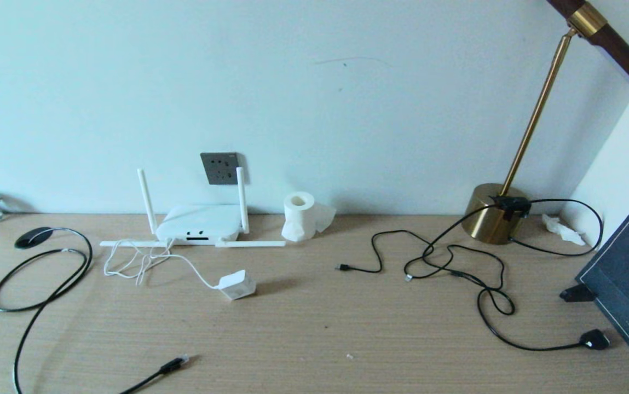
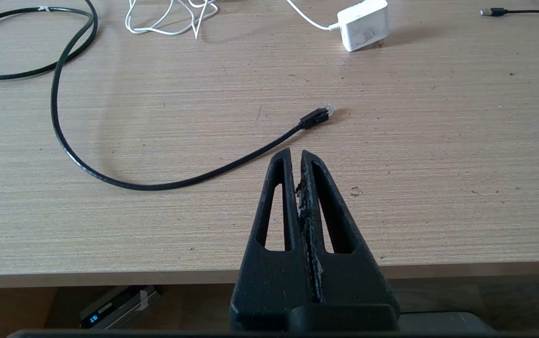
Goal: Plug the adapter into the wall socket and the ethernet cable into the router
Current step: Pick up plug
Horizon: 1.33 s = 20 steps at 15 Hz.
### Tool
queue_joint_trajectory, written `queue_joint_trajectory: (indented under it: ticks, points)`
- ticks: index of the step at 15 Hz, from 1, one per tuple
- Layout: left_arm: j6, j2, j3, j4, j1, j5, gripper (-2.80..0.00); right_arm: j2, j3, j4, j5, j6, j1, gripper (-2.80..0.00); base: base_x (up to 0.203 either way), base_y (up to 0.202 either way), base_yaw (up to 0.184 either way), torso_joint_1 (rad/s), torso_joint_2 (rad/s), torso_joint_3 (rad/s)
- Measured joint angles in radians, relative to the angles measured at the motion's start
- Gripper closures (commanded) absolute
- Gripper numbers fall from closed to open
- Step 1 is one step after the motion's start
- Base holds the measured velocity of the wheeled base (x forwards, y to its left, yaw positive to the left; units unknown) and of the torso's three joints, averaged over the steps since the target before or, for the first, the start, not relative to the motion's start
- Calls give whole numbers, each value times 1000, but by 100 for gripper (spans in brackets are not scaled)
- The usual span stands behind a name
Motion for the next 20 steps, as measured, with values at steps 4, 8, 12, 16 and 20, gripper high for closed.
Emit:
queue_joint_trajectory:
  ticks: [4,8,12,16,20]
  points:
    - [3,0,0,0,0,0,0,0,0,0,0,0,0,-280,0,0,0,0,0,0]
    - [12,0,-2,9,0,-8,0,0,0,0,0,0,0,-280,0,0,0,0,0,0]
    - [32,2,-5,13,0,-28,0,0,0,0,0,0,0,-280,0,0,0,0,0,0]
    - [102,37,-135,15,-1,-82,0,0,0,0,0,0,0,-280,0,0,0,0,0,0]
    - [137,278,-301,-70,-3,-108,0,0,0,0,0,0,0,-280,0,0,0,0,0,0]
